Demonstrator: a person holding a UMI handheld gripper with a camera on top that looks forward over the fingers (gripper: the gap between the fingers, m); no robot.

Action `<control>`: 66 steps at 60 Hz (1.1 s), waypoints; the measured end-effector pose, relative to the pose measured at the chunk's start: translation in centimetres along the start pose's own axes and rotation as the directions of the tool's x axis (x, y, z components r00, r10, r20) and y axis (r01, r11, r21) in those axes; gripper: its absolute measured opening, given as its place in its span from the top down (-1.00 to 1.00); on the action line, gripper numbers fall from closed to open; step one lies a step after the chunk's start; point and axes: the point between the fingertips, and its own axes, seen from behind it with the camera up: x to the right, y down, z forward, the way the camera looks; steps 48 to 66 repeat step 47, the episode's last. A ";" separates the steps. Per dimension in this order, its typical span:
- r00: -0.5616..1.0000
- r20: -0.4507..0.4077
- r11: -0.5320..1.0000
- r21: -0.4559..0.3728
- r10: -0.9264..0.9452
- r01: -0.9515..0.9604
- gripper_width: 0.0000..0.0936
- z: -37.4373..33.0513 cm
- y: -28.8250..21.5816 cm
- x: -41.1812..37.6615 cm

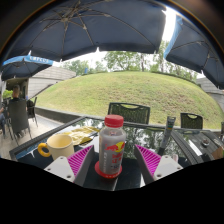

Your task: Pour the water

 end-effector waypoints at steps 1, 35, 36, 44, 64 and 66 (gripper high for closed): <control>1.000 0.000 1.000 0.006 0.001 -0.001 -0.79 -0.7 -0.1 0.0; 0.996 0.002 0.993 0.075 -0.094 0.094 -0.77 -16.6 1.2 -2.8; 0.996 0.003 0.993 0.072 -0.094 0.093 -0.77 -16.6 1.3 -2.8; 0.999 -0.009 0.996 0.071 -0.049 0.049 -0.76 -16.7 2.0 -2.8; 0.999 -0.018 0.996 0.081 -0.037 0.038 -0.74 -16.6 2.0 -2.4; 0.999 -0.018 0.996 0.081 -0.037 0.038 -0.74 -16.6 2.0 -2.4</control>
